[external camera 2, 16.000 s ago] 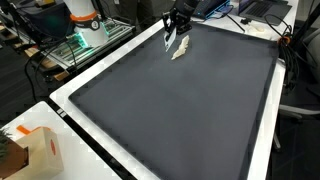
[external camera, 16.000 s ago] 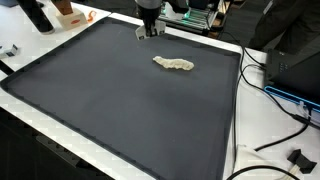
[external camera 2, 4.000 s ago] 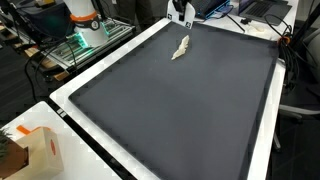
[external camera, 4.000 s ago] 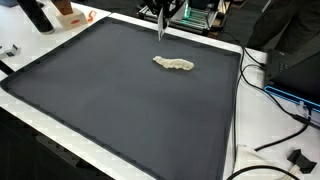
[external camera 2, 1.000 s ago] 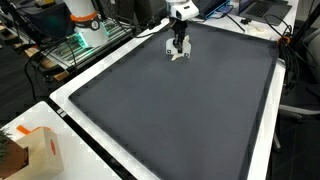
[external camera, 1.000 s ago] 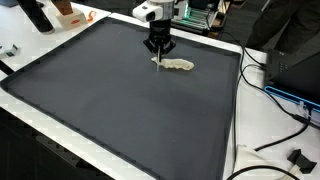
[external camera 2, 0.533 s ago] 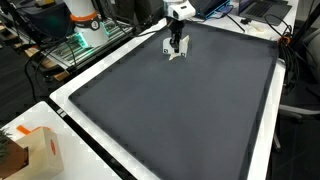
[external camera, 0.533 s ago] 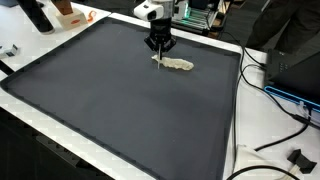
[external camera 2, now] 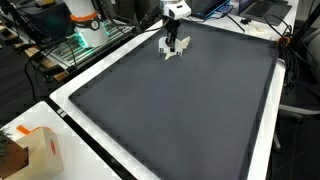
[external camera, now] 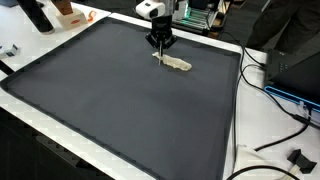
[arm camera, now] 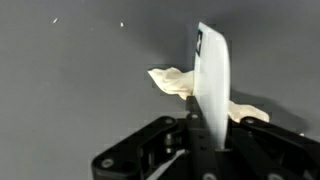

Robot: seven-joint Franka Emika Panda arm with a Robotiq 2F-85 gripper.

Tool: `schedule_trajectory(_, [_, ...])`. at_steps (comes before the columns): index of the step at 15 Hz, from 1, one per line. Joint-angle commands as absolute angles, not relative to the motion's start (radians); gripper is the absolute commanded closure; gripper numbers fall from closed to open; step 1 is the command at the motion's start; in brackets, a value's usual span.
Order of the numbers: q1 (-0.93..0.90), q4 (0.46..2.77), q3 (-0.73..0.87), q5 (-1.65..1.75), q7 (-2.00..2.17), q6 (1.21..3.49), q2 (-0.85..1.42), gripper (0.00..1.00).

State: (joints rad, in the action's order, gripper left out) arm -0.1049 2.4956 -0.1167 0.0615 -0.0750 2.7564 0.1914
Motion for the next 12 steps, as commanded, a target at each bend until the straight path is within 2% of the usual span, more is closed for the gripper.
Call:
schedule_trajectory(1, [-0.086, 2.477, -0.135, 0.011, -0.127, 2.808, 0.271, 0.99])
schedule_trajectory(12, [-0.098, 2.315, -0.126, 0.018, -0.132, 2.780, 0.385, 0.99])
